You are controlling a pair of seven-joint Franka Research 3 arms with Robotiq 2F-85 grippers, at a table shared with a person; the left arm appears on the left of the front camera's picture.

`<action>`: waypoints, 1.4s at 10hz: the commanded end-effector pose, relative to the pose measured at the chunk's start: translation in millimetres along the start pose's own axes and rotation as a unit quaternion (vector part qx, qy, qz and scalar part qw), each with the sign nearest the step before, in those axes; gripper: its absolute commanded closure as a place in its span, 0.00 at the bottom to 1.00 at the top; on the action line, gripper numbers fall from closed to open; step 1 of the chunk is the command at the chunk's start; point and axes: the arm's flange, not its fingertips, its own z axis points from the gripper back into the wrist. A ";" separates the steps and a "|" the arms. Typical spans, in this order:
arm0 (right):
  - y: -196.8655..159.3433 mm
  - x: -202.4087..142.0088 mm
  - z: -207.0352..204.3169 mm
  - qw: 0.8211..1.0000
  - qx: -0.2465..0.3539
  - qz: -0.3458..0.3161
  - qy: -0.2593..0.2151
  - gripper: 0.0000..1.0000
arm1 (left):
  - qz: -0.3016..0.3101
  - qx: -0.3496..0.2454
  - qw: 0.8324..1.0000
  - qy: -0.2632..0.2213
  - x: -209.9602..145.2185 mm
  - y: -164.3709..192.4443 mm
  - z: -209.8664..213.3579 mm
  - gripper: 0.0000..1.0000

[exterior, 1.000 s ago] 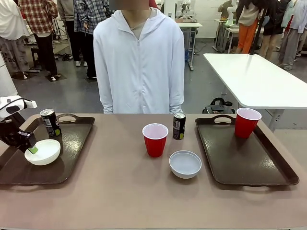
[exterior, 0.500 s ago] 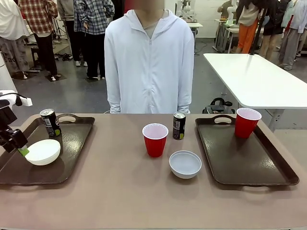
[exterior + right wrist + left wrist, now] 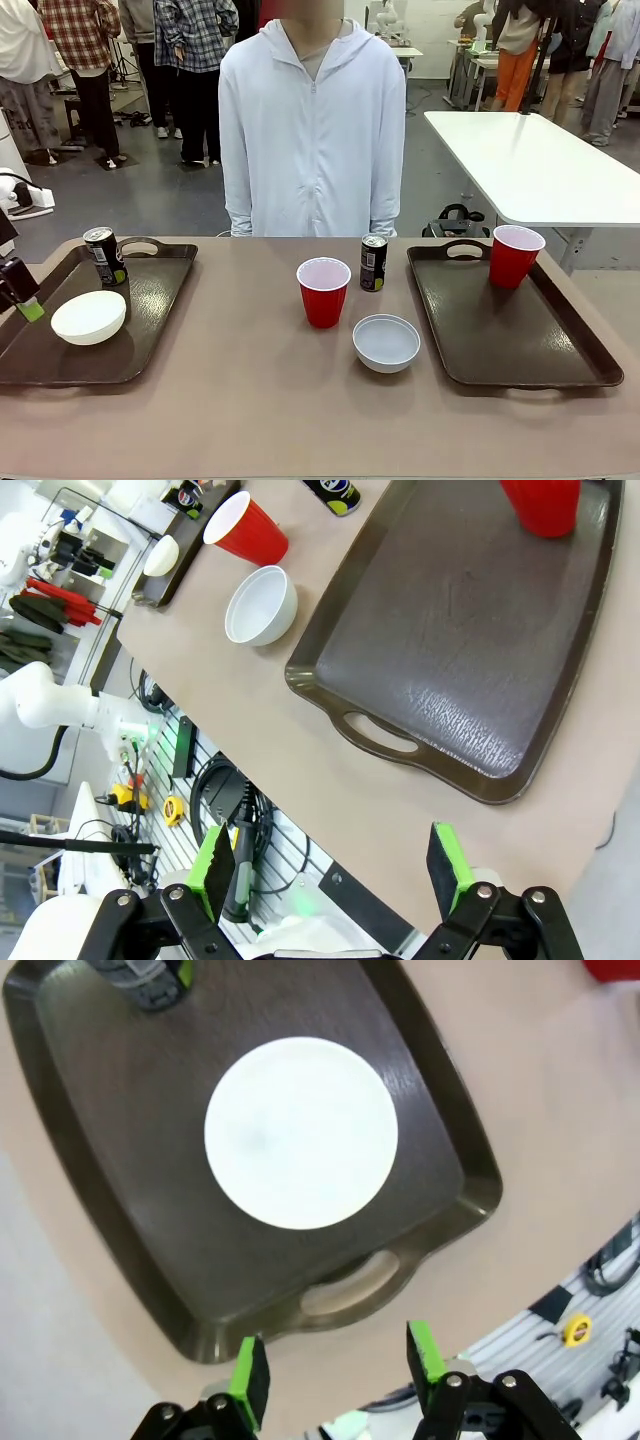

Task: Prepare tableware on both trays.
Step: Pick up a Picnic Bowl from the table and place it on a Handle tray.

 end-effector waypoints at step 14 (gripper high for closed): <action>79.9 48.9 23.9 0.985 -0.119 -0.012 0.124 0.00 | -0.016 -0.200 0.972 -0.125 -9.7 61.3 26.4 0.27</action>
